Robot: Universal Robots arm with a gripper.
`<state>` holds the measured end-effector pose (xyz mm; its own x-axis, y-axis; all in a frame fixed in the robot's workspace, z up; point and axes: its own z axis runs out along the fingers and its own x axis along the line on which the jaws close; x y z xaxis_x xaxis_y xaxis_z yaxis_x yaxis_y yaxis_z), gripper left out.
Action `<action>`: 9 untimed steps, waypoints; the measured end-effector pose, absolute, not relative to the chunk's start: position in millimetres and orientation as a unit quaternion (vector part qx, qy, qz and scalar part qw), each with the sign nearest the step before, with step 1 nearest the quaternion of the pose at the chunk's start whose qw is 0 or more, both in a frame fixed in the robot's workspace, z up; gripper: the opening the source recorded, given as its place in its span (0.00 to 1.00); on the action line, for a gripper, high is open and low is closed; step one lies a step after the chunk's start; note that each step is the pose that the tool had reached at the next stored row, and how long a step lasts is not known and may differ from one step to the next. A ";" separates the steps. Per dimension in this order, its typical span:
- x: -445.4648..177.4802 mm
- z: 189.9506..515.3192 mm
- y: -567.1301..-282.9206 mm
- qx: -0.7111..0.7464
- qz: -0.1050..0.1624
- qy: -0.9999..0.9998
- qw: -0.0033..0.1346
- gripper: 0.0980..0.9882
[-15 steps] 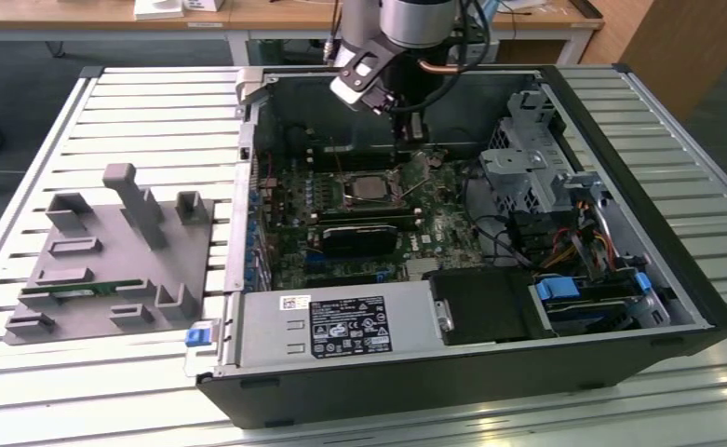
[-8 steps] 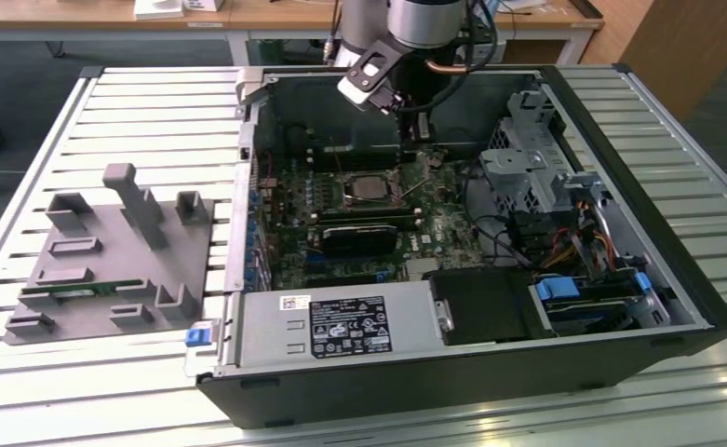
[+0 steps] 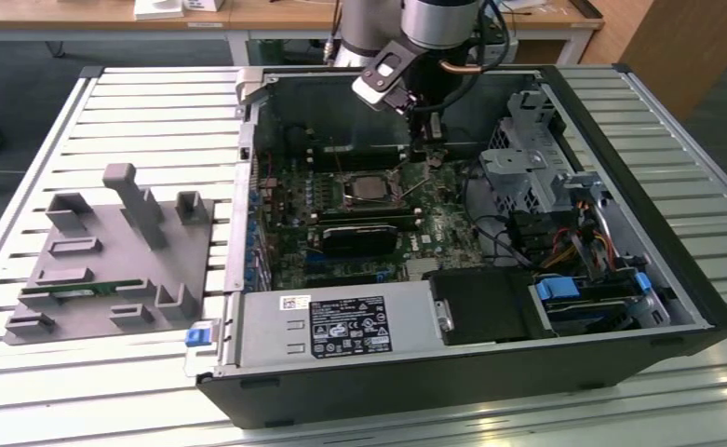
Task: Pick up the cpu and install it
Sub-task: 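Close the cpu cover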
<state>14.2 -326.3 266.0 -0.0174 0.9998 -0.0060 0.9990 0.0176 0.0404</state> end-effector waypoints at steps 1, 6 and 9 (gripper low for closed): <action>14.5 265.8 -326.2 0.701 0.012 0.713 0.016 0.01; 15.2 264.8 -326.2 0.701 0.012 0.713 0.016 0.01; 15.6 264.5 -326.1 0.701 0.012 0.713 0.016 0.01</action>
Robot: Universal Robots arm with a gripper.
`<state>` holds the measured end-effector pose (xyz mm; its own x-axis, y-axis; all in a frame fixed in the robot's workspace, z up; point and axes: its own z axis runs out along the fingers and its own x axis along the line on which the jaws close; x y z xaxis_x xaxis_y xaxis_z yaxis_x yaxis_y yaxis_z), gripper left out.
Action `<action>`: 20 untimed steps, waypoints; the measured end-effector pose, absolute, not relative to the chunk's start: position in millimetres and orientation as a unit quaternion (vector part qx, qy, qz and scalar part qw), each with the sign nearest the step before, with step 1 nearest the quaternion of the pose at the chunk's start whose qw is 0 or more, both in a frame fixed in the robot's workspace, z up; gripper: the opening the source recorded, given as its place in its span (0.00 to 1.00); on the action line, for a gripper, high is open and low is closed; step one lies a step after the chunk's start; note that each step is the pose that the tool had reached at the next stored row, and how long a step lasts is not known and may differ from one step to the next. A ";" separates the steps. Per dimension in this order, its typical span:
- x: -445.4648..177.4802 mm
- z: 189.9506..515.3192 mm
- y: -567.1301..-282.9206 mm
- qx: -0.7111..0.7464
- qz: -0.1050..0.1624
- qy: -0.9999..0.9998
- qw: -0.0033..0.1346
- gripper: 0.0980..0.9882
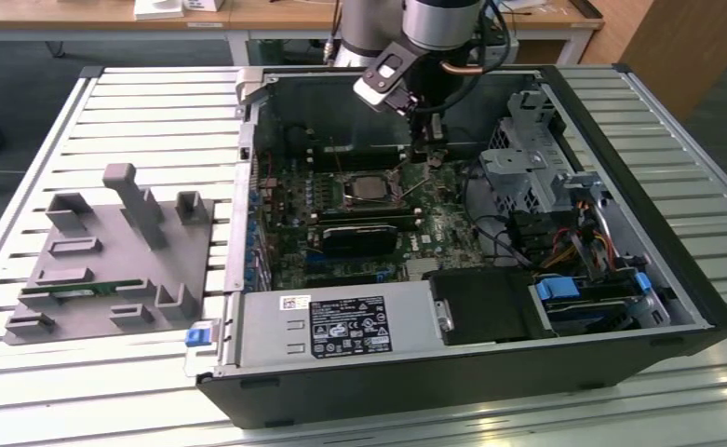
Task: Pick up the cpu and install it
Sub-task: 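Close the cpu cover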
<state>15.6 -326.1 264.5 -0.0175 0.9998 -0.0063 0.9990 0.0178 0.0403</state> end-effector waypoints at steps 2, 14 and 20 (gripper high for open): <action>16.0 264.2 -325.9 0.701 0.012 0.713 0.017 0.01; 25.8 261.8 -322.2 0.700 0.012 0.713 0.017 0.01; 34.8 260.2 -318.4 0.700 0.012 0.714 0.017 0.01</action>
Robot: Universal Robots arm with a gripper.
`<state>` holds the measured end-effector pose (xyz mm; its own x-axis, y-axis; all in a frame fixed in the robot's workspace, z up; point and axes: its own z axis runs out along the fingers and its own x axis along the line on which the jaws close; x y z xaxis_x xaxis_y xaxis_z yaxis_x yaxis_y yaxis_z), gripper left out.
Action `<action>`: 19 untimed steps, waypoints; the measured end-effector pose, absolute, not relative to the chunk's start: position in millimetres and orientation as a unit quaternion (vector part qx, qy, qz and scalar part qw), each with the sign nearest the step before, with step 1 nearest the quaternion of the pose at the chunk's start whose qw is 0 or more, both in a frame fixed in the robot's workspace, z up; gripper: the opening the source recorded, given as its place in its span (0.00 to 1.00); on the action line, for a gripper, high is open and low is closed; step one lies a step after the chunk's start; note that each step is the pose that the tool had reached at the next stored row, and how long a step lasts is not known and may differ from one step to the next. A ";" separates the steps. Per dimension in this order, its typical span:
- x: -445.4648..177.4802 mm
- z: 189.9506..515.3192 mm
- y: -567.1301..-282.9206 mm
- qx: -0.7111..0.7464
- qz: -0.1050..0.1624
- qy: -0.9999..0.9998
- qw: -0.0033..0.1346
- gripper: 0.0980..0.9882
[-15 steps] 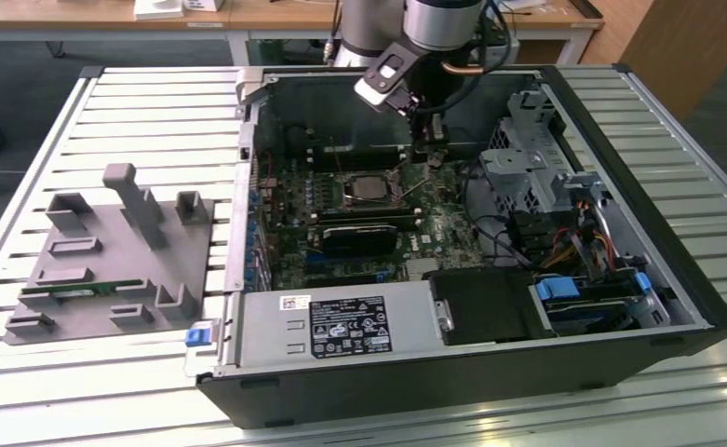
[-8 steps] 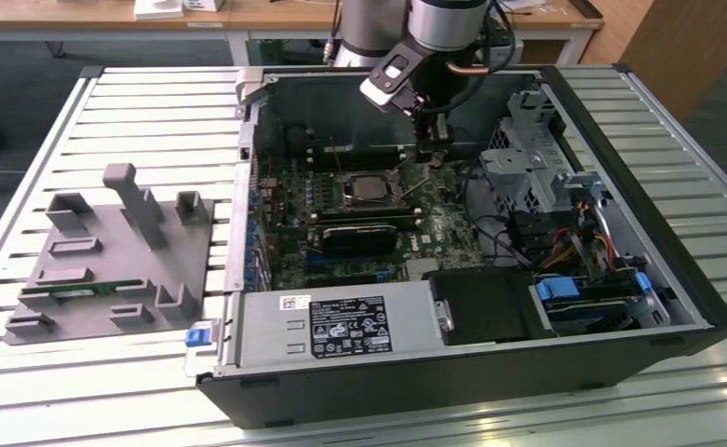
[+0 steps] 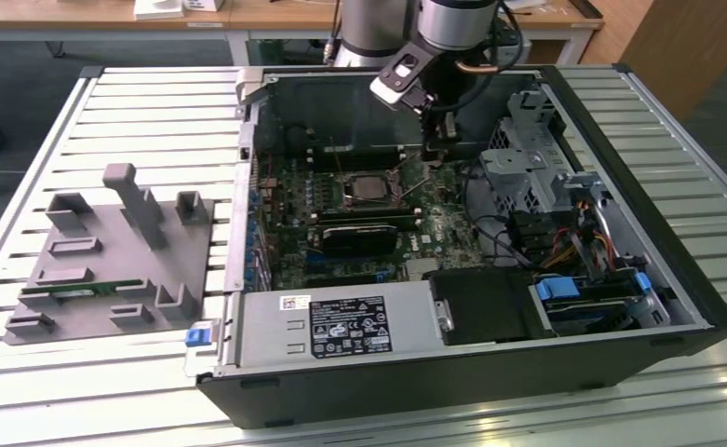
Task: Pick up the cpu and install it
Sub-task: 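Close the cpu cover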
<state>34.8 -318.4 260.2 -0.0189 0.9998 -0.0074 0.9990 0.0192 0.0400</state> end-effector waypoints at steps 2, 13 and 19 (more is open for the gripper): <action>37.3 259.8 -317.2 0.700 0.012 0.714 0.017 0.01; 54.0 256.9 -314.8 0.700 0.011 0.714 0.016 0.01; 55.7 247.7 -314.8 0.700 0.010 0.714 0.015 0.01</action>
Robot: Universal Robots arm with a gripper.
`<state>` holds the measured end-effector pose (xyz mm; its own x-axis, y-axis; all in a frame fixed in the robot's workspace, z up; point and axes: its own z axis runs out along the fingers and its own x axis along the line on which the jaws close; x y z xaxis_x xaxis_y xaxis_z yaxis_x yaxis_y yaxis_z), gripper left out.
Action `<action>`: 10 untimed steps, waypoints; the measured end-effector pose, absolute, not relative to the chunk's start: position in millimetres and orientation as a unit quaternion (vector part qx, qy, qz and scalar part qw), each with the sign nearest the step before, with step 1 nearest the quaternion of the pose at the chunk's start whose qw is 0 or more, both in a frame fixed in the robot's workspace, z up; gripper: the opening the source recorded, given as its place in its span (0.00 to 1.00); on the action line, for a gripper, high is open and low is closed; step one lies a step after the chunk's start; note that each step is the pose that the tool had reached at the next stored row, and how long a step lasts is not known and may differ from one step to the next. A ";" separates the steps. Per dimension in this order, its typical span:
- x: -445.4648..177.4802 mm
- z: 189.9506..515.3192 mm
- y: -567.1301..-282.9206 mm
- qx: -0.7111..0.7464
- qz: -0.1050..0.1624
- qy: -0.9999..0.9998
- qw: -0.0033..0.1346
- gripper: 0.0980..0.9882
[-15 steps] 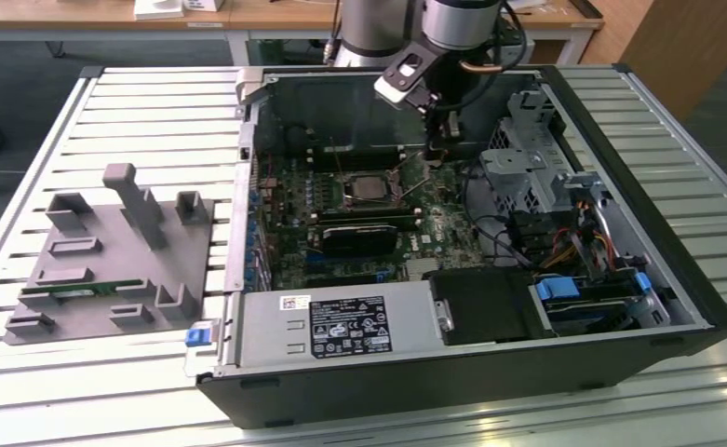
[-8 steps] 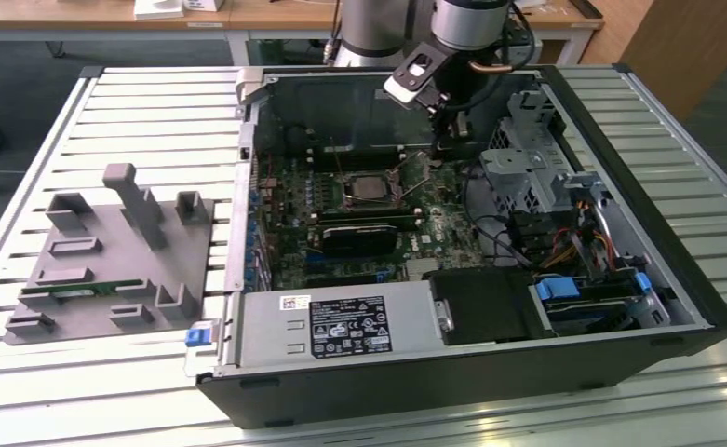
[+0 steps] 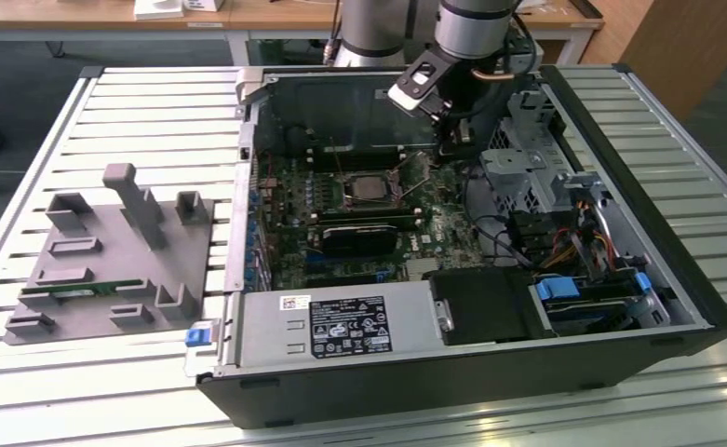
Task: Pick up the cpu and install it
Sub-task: 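Close the cpu cover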
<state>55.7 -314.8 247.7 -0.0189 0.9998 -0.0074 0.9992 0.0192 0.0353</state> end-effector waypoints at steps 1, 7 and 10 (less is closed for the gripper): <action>55.7 246.3 -314.8 0.700 0.010 0.714 0.015 0.01; 53.4 244.4 -314.8 0.700 0.010 0.714 0.015 0.01; 50.0 244.4 -314.8 0.700 0.010 0.714 0.015 0.01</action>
